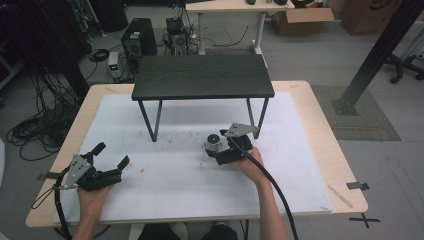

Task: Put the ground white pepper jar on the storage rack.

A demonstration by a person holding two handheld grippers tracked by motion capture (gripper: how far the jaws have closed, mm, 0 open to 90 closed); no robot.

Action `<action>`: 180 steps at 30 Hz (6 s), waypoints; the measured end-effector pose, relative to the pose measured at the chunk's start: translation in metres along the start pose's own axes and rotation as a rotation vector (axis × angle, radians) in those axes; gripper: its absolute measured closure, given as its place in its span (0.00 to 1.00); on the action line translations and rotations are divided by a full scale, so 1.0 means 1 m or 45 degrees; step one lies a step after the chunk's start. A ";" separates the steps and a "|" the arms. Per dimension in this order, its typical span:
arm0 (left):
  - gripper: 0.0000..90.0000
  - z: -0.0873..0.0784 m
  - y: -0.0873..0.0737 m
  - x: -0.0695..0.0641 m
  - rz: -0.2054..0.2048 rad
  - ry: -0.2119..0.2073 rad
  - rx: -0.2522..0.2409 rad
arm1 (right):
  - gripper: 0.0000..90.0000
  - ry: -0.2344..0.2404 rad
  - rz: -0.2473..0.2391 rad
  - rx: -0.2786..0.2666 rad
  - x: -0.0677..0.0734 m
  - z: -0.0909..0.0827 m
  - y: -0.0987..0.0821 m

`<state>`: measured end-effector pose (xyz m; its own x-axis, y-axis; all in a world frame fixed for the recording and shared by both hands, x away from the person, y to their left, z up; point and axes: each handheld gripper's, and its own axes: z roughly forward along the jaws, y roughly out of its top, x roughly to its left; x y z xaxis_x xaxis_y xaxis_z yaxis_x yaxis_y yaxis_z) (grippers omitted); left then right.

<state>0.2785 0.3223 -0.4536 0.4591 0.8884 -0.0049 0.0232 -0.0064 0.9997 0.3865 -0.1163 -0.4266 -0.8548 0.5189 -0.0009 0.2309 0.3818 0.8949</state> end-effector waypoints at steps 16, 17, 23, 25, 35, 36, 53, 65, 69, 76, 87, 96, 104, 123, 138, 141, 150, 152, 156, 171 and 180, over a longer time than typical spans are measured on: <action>0.01 0.000 0.000 0.000 0.003 -0.001 0.001 | 0.33 0.021 0.052 0.036 -0.001 0.008 0.000; 0.01 0.000 0.000 0.000 0.003 -0.001 0.001 | 0.33 0.021 0.052 0.036 -0.001 0.008 0.000; 0.01 0.000 0.000 0.000 0.002 0.000 0.002 | 0.39 0.028 0.049 0.039 -0.002 0.009 -0.001; 0.01 0.000 0.000 0.000 0.003 0.000 0.001 | 0.42 0.027 0.048 0.035 -0.002 0.009 -0.001; 0.01 0.000 0.000 0.000 0.005 0.001 0.001 | 0.54 0.001 0.055 0.042 -0.001 0.008 -0.001; 0.01 0.000 0.000 0.000 0.004 0.001 0.001 | 0.54 -0.002 0.055 0.041 0.000 0.008 -0.001; 0.01 0.000 0.000 0.000 0.004 0.001 0.000 | 0.55 -0.019 0.052 0.017 0.001 0.009 -0.002; 0.01 0.000 0.000 0.000 0.005 0.001 0.001 | 0.55 -0.033 0.073 -0.026 0.002 0.007 -0.007; 0.02 0.000 0.000 0.000 0.004 0.001 0.001 | 0.55 -0.038 0.061 -0.019 0.004 0.006 -0.007; 0.02 0.000 0.000 0.000 0.003 0.001 0.002 | 0.55 -0.048 0.059 -0.029 0.005 0.000 -0.003; 0.02 0.000 0.000 0.000 0.004 0.001 0.003 | 0.55 -0.051 0.056 -0.046 0.008 -0.021 0.014; 0.02 0.000 0.000 0.000 0.004 0.002 0.003 | 0.55 -0.038 0.041 -0.053 0.013 -0.040 0.044; 0.02 0.000 0.000 0.000 0.003 0.001 0.003 | 0.55 -0.026 0.018 -0.049 0.018 -0.049 0.071; 0.02 0.000 0.000 0.000 0.001 0.002 0.005 | 0.55 0.007 -0.016 -0.015 0.017 -0.071 0.130; 0.03 0.000 0.000 0.000 -0.001 0.003 0.005 | 0.55 0.015 -0.039 -0.050 0.011 -0.088 0.174; 0.03 0.000 0.000 0.000 -0.002 0.003 0.006 | 0.55 0.008 -0.054 -0.040 0.009 -0.090 0.184; 0.03 0.000 0.000 0.000 -0.004 0.004 0.007 | 0.55 -0.013 -0.056 -0.039 -0.005 -0.087 0.208; 0.03 0.000 0.000 0.000 -0.004 0.004 0.005 | 0.55 -0.019 -0.053 -0.037 -0.007 -0.086 0.209; 0.03 0.000 0.000 0.000 -0.002 0.005 0.006 | 0.55 -0.039 -0.043 -0.031 -0.017 -0.078 0.215; 0.03 0.000 0.000 0.000 0.005 0.010 0.006 | 0.55 -0.131 0.005 -0.037 -0.050 -0.058 0.222; 0.03 0.000 0.000 0.000 0.007 0.010 0.008 | 0.55 -0.151 0.032 -0.025 -0.062 -0.046 0.218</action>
<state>0.2785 0.3218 -0.4535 0.4522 0.8919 0.0011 0.0259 -0.0143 0.9996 0.4683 -0.0998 -0.2106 -0.7876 0.6154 -0.0300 0.2414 0.3530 0.9039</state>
